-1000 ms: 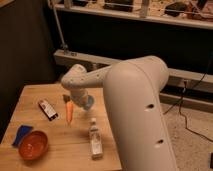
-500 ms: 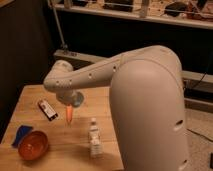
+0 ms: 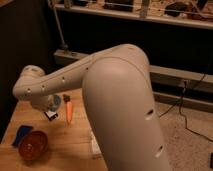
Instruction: Place the ceramic cup in the ceramic bowl
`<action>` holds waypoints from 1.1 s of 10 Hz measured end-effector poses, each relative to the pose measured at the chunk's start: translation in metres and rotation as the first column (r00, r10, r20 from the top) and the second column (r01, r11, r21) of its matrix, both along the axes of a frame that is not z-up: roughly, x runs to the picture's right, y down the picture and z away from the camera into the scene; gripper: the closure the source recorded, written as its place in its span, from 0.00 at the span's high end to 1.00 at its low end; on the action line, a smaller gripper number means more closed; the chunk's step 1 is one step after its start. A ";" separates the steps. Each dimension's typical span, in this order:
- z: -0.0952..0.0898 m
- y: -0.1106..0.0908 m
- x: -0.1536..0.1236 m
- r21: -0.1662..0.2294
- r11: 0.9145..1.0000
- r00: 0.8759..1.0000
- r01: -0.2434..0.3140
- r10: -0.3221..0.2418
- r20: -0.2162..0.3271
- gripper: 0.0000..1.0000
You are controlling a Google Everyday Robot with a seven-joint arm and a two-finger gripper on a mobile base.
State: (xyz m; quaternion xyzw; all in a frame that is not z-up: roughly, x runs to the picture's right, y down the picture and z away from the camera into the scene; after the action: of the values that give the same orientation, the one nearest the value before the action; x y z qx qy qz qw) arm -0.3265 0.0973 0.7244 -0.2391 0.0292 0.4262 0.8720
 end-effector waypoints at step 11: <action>-0.021 0.112 -0.050 0.020 0.871 0.841 0.491 -0.479 0.250 0.00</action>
State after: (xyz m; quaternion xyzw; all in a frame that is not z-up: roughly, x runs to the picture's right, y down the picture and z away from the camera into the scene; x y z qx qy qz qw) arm -0.3763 0.2096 0.7034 -0.2946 -0.0106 0.1580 0.9424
